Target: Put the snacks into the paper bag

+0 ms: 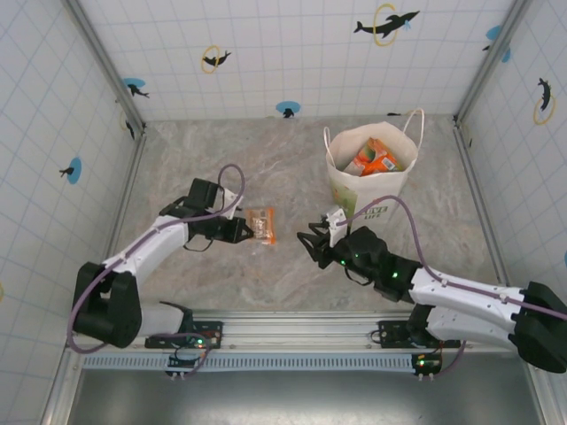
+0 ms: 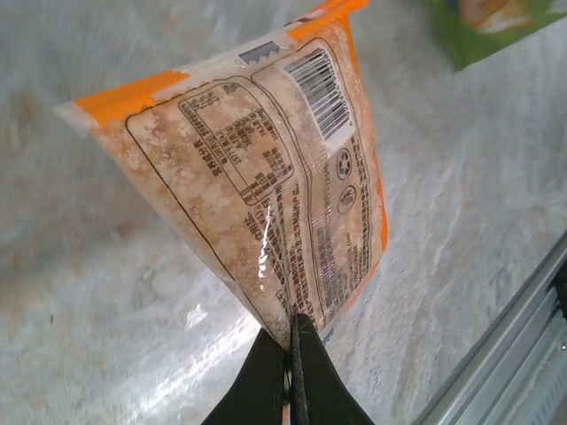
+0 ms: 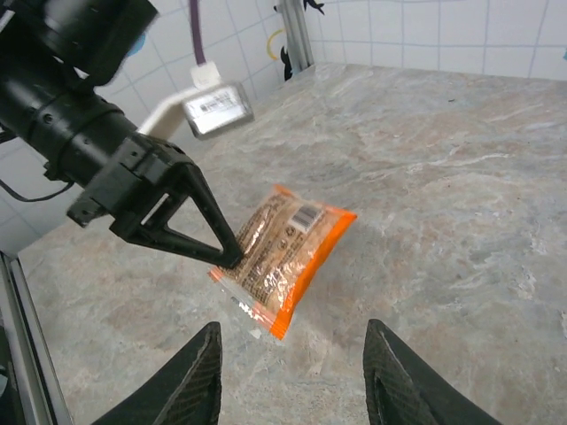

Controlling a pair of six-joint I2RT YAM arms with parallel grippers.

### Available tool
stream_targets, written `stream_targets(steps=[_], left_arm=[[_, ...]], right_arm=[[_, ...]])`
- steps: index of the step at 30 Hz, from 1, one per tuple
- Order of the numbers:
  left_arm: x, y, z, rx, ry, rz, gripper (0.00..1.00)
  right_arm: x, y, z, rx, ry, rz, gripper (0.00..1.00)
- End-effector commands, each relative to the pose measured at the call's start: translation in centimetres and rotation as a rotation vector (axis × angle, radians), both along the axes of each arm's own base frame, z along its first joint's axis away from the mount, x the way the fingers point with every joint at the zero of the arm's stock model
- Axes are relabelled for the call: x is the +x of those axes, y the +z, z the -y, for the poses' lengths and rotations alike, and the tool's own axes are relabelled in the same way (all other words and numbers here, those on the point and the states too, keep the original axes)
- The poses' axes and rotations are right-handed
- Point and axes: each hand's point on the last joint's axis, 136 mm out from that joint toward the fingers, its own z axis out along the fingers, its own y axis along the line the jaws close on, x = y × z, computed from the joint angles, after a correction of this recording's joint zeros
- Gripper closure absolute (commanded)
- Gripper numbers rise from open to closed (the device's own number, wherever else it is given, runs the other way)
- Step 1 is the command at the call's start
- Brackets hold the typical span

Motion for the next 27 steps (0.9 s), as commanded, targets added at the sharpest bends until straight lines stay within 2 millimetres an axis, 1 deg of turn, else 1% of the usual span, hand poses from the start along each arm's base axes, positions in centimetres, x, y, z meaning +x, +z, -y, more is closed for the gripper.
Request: stream_targets(steps=[1, 3, 6, 10, 15, 18, 21, 24, 27], left_arm=[[0.6, 4.0, 1.7, -0.106, -0.122, 0.195, 1.00], [0.4, 5.8, 2.5, -0.175, -0.169, 0.268, 1.00], [-0.4, 7.9, 3.5, -0.258, -0.230, 0.362, 1.00], [-1.2, 9.3, 4.1, -0.306, -0.282, 0.416, 1.00], [-2.2, 10.2, 4.5, -0.342, -0.314, 0.437, 1.00], [-2.7, 10.7, 4.5, -0.363, -0.329, 0.458, 1.00], [-3.0, 10.9, 4.5, -0.366, -0.336, 0.471, 1.00], [-3.3, 10.9, 4.4, -0.370, -0.341, 0.482, 1.00], [-3.4, 10.8, 4.4, -0.369, -0.343, 0.491, 1.00]], right_arm=[[-0.3, 1.3, -0.4, 0.073, 0.058, -0.002, 0.54], [-0.4, 1.7, -0.8, 0.086, 0.103, -0.013, 0.52], [-0.1, 2.3, -1.5, 0.105, 0.134, -0.033, 0.50], [0.9, 3.2, -2.3, 0.138, 0.141, -0.086, 0.49], [0.8, 4.8, -4.2, 0.202, 0.222, -0.109, 0.48], [1.1, 5.2, -5.0, 0.225, 0.242, -0.123, 0.48], [2.0, 5.2, -5.7, 0.233, 0.226, -0.171, 0.48], [2.2, 5.7, -6.6, 0.260, 0.250, -0.198, 0.50], [2.0, 6.3, -7.3, 0.293, 0.286, -0.200, 0.55]])
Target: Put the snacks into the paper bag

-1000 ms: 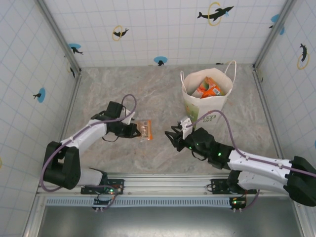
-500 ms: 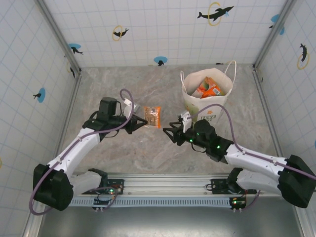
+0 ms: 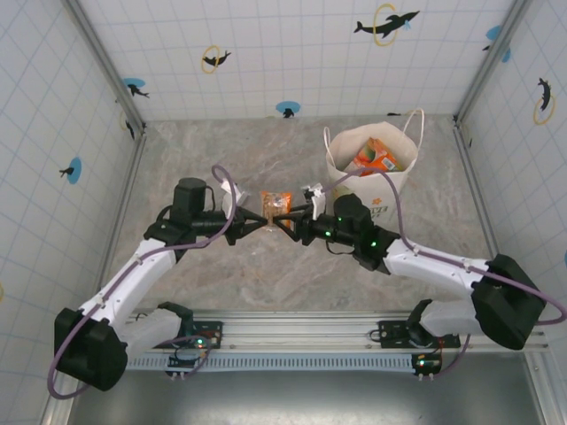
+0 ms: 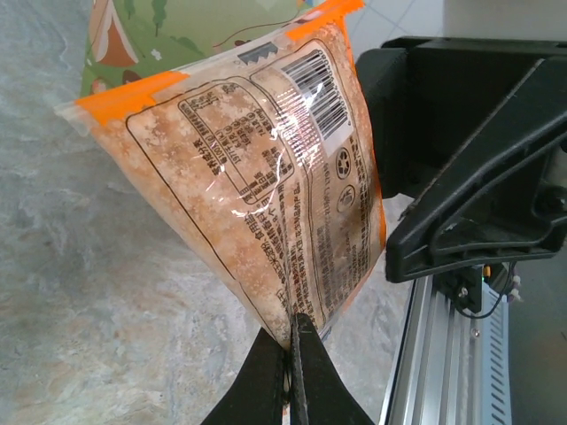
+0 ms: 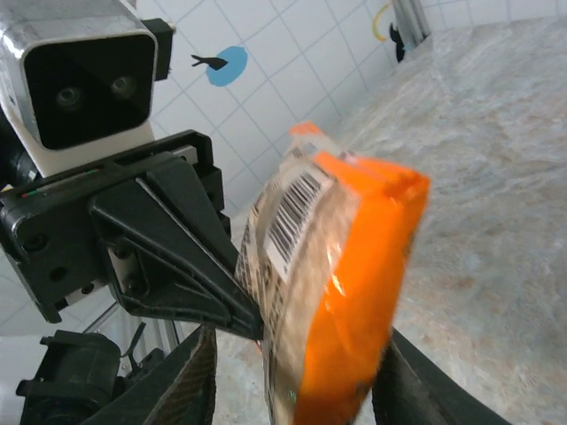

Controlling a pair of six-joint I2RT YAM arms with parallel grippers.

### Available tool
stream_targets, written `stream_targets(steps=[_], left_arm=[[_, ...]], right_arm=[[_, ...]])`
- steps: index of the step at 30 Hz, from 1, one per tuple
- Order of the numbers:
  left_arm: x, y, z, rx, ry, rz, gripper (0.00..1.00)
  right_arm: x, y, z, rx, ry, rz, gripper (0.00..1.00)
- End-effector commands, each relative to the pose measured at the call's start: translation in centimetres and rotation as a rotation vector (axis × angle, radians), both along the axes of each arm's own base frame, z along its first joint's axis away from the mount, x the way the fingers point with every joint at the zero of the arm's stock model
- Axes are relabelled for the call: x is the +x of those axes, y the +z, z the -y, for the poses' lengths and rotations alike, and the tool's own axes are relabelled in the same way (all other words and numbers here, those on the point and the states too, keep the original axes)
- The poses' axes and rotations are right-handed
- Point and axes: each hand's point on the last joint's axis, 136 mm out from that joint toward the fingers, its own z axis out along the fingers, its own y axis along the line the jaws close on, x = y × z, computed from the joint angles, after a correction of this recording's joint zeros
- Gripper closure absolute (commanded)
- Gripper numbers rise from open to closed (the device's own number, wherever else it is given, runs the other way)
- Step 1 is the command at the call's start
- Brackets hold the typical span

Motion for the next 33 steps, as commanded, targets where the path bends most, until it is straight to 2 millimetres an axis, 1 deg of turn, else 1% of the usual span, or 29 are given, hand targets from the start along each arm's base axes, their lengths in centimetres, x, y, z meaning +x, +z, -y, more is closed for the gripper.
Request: stream_targets(steps=[1, 3, 7, 10, 12, 14, 15, 17, 18, 20, 23, 25, 26, 27, 29, 33], left_arm=[[-0.8, 0.7, 0.3, -0.027, -0.048, 0.063, 1.00], [-0.8, 0.6, 0.3, -0.026, -0.049, 0.061, 1.00], [-0.8, 0.6, 0.3, -0.025, -0.047, 0.065, 1.00], [-0.8, 0.5, 0.3, -0.025, -0.045, 0.069, 1.00], [-0.8, 0.4, 0.2, -0.020, -0.039, 0.070, 0.96], [-0.7, 0.3, 0.1, -0.012, -0.032, 0.070, 0.88], [-0.7, 0.2, 0.1, -0.009, -0.033, 0.073, 0.80], [-0.5, 0.0, 0.0, 0.001, -0.023, 0.071, 0.58], [-0.3, -0.1, -0.1, 0.006, -0.007, 0.071, 0.50], [0.0, -0.3, -0.2, 0.016, 0.014, 0.062, 0.39], [1.0, -0.5, -0.4, 0.025, 0.078, 0.043, 0.30], [2.1, -0.9, -0.7, 0.024, 0.152, 0.014, 0.24], [2.4, -1.1, -0.8, 0.021, 0.174, 0.004, 0.19], [2.6, -1.3, -0.8, 0.017, 0.185, -0.007, 0.03], [3.2, -1.8, -1.0, 0.010, 0.232, -0.038, 0.02], [4.4, -2.6, -1.5, 0.010, 0.312, -0.058, 0.02]], right_arm=[[-0.1, 3.3, -1.1, 0.110, 0.046, 0.021, 0.59], [0.0, 3.3, -1.4, 0.114, 0.050, 0.017, 0.63], [0.0, 3.2, -1.4, 0.113, 0.048, 0.013, 0.78], [0.1, 3.2, -1.1, 0.120, 0.028, 0.024, 0.84], [0.1, 3.3, -0.9, 0.121, 0.022, 0.034, 0.87], [0.0, 3.4, -0.8, 0.119, 0.019, 0.046, 0.89], [0.0, 3.5, -0.7, 0.116, 0.015, 0.052, 0.89], [-0.1, 3.9, -0.5, 0.113, 0.010, 0.067, 0.89], [-0.2, 4.1, -0.2, 0.109, 0.004, 0.079, 0.88], [-0.1, 4.9, 0.5, 0.101, -0.023, 0.112, 0.88], [0.1, 6.6, 2.0, 0.081, -0.078, 0.192, 0.88], [0.2, 8.0, 3.3, 0.063, -0.121, 0.257, 0.88], [0.4, 8.5, 3.8, 0.049, -0.138, 0.282, 0.88], [0.6, 9.1, 4.6, 0.031, -0.163, 0.312, 0.87], [1.1, 10.2, 6.1, 0.004, -0.214, 0.365, 0.87], [3.0, 13.2, 9.6, -0.020, -0.329, 0.441, 0.87]])
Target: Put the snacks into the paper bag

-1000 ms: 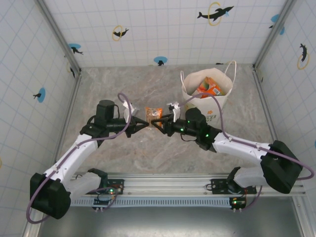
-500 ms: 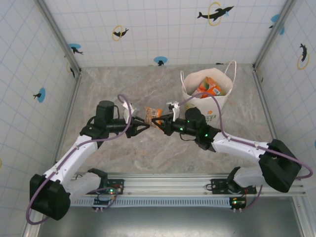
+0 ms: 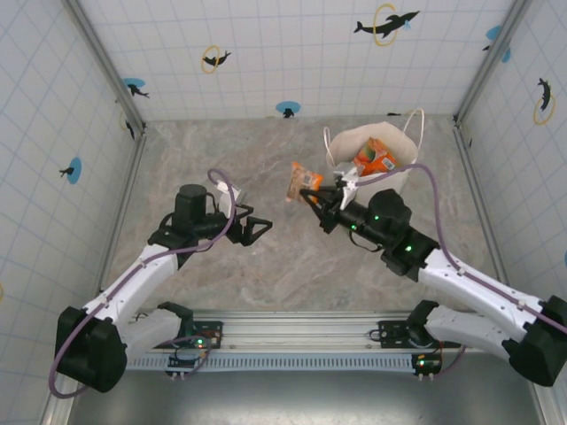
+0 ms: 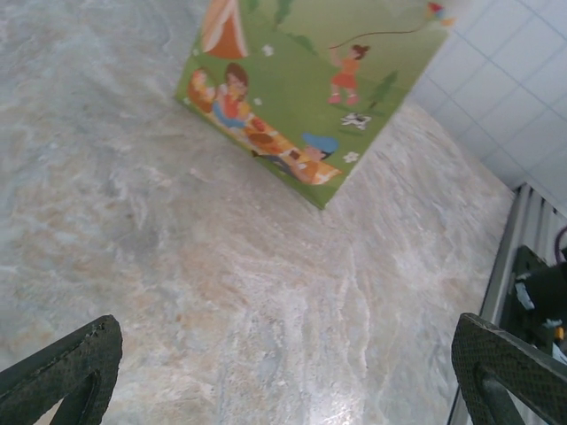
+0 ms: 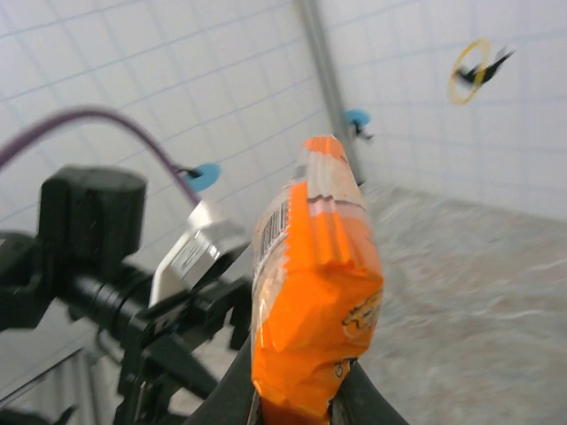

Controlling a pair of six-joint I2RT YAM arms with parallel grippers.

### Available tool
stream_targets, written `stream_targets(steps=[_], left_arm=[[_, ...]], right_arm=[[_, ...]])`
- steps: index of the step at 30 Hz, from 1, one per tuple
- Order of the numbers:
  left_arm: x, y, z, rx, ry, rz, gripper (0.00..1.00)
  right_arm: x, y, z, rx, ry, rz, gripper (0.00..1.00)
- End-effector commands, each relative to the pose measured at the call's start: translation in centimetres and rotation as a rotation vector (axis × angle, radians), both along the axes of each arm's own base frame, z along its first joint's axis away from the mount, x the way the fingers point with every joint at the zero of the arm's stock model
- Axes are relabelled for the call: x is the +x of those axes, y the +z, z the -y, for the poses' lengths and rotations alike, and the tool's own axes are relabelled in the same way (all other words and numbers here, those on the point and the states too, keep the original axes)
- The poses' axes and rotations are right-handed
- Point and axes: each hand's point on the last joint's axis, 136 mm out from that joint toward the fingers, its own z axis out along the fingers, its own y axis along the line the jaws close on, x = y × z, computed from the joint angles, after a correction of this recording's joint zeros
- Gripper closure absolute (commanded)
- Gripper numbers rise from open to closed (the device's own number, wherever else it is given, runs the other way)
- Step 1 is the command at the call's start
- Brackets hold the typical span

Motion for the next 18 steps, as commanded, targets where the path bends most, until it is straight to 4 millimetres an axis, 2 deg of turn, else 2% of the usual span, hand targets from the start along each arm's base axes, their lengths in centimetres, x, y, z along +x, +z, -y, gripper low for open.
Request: stream_targets(steps=[1, 5, 7, 10, 13, 18], left_arm=[[1.8, 0.1, -0.4, -0.012, 0.105, 0.004, 0.03], [3.2, -0.6, -1.2, 0.033, 0.190, -0.014, 0.02], [3.6, -0.7, -1.3, 0.041, 0.206, -0.031, 0.02], [3.9, -0.9, -1.2, 0.039, 0.215, -0.051, 0.02], [4.0, -0.9, -1.2, 0.037, 0.220, -0.053, 0.02], [4.2, -0.8, -1.5, 0.033, 0.243, -0.044, 0.02]], right_arm=[[2.0, 4.0, 3.5, -0.027, -0.140, 0.116, 0.87], [4.7, 6.0, 7.2, -0.030, -0.280, 0.142, 0.87], [6.5, 6.1, 9.4, -0.043, -0.370, 0.133, 0.86], [9.2, 5.0, 12.6, -0.060, -0.479, 0.079, 0.86], [10.8, 3.7, 14.0, -0.059, -0.512, 0.027, 0.86], [12.4, 2.2, 14.0, -0.082, -0.511, -0.026, 0.86]])
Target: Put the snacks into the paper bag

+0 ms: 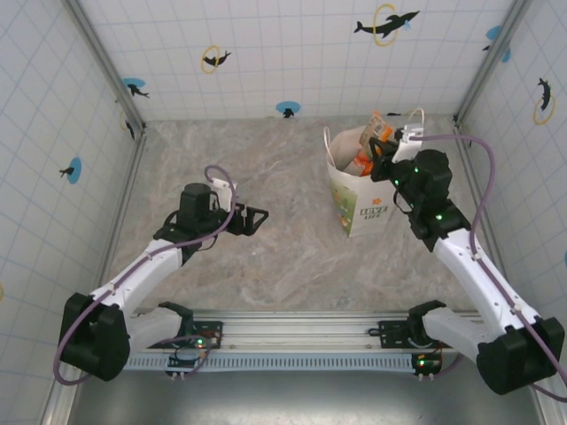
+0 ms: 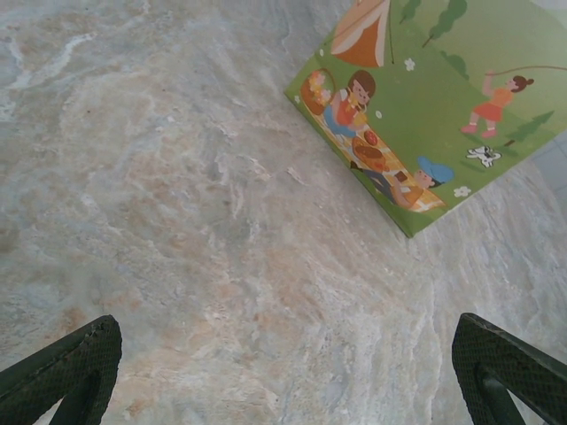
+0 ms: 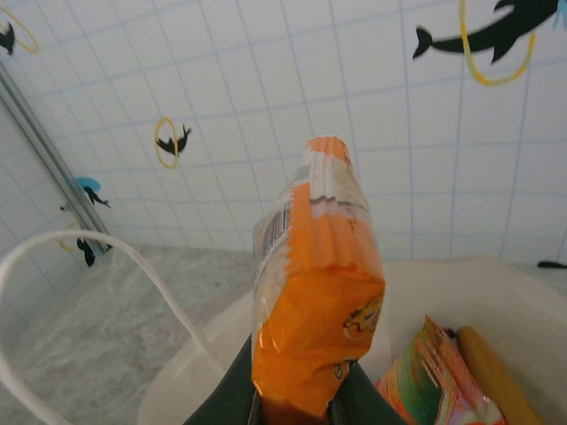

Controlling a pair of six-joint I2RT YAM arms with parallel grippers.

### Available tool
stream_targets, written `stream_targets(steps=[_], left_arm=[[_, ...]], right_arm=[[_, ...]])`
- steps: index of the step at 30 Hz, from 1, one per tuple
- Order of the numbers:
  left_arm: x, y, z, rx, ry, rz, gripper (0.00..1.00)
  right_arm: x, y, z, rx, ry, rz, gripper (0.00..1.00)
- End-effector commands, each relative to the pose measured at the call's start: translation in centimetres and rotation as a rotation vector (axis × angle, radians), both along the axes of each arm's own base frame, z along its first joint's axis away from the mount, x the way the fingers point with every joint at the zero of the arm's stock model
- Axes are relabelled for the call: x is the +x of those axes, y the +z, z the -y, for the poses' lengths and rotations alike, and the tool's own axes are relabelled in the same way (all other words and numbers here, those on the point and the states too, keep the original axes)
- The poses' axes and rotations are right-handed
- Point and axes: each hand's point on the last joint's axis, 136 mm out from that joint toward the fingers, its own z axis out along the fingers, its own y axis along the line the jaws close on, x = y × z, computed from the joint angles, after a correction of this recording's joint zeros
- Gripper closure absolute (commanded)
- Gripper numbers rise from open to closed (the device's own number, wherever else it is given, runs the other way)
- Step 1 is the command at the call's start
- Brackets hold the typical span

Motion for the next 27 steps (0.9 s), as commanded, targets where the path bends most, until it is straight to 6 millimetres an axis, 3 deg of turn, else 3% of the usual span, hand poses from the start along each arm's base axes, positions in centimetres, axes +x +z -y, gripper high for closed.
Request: stream_targets(steps=[1, 9, 15, 19, 23, 27], left_arm=[[0.9, 1.5, 0.2, -0.028, 0.027, 0.033, 0.02], [0.9, -0.3, 1.2, -0.161, 0.067, -0.103, 0.02], [0.7, 0.8, 2.0, -0.217, 0.026, -0.111, 0.02], [2.0, 2.9, 2.1, -0.182, 0.046, -0.078, 0.10], [3.0, 6.3, 3.8, -0.198, -0.004, -0.024, 0.12], [2.1, 10.4, 7.6, -0.253, -0.134, 0.080, 0.13]], right_arm=[[0.4, 1.7, -0.3, 0.023, 0.017, 0.017, 0.85], [1.7, 0.2, -1.9, 0.019, 0.094, -0.046, 0.79], [2.2, 0.2, -2.2, 0.009, 0.141, -0.129, 0.54], [2.0, 2.0, -0.5, -0.006, 0.102, -0.116, 0.52], [1.8, 4.2, 2.9, -0.003, 0.036, -0.114, 0.50], [1.4, 6.4, 7.0, 0.079, 0.024, -0.114, 0.49]])
